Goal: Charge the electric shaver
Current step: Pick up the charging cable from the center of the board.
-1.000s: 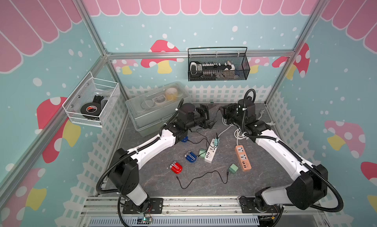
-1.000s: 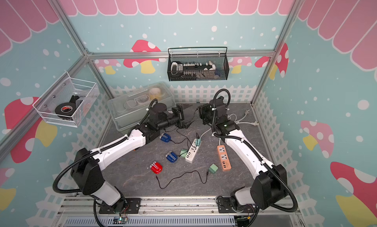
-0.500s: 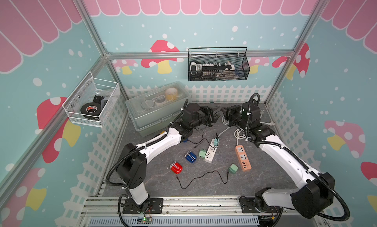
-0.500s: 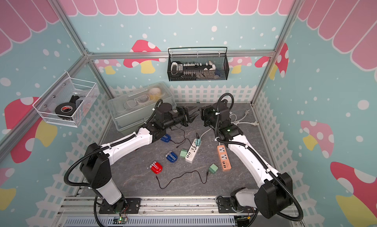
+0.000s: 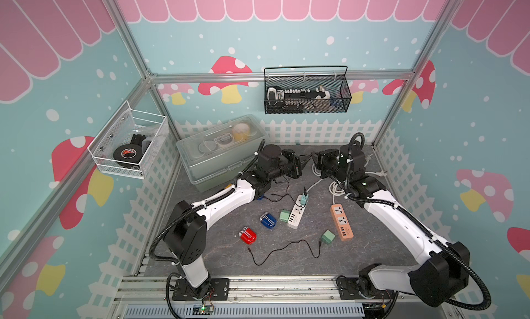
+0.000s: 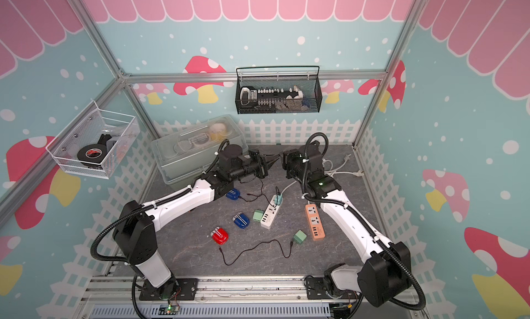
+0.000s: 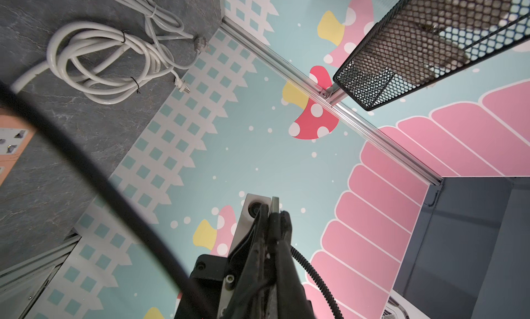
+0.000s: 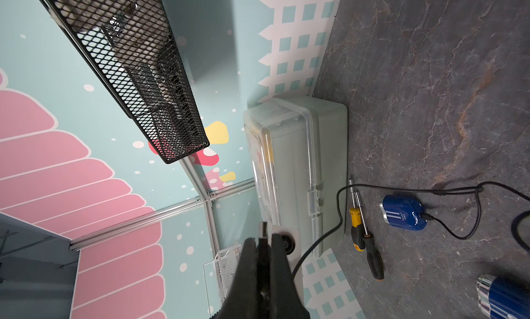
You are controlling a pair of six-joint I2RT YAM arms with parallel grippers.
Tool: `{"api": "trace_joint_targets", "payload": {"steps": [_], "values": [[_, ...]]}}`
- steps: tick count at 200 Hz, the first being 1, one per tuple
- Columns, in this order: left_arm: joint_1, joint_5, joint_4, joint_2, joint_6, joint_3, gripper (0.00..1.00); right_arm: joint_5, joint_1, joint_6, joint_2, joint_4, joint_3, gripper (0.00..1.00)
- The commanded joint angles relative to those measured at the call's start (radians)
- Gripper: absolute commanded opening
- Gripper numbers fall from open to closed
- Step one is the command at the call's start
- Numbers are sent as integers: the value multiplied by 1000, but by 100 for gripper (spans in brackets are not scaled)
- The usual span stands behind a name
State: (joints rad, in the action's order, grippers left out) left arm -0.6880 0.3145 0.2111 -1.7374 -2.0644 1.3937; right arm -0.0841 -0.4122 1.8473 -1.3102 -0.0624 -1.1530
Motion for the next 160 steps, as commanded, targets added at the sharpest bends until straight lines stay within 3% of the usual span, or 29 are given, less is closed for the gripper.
{"api": "trace_joint_targets", "payload": {"steps": [1, 16, 67, 114, 140, 160], "values": [[15, 26, -51, 1, 3, 10, 19, -7, 3, 24, 13, 5, 0, 0], [26, 29, -63, 1, 25, 11, 20, -10, 3, 26, 20, -4, 0, 0], [33, 41, -45, -18, 50, 23, 5, -25, 3, 35, 32, -22, 12, 0], [33, 55, -32, -9, 60, 11, 0, -35, 3, 41, 24, -21, 16, 0], [46, 72, -33, 10, 85, -9, 0, -60, 17, 21, 29, -41, 16, 35], [61, 97, -39, 20, 116, -11, 0, -84, 33, 21, 43, -37, 39, 43]]}}
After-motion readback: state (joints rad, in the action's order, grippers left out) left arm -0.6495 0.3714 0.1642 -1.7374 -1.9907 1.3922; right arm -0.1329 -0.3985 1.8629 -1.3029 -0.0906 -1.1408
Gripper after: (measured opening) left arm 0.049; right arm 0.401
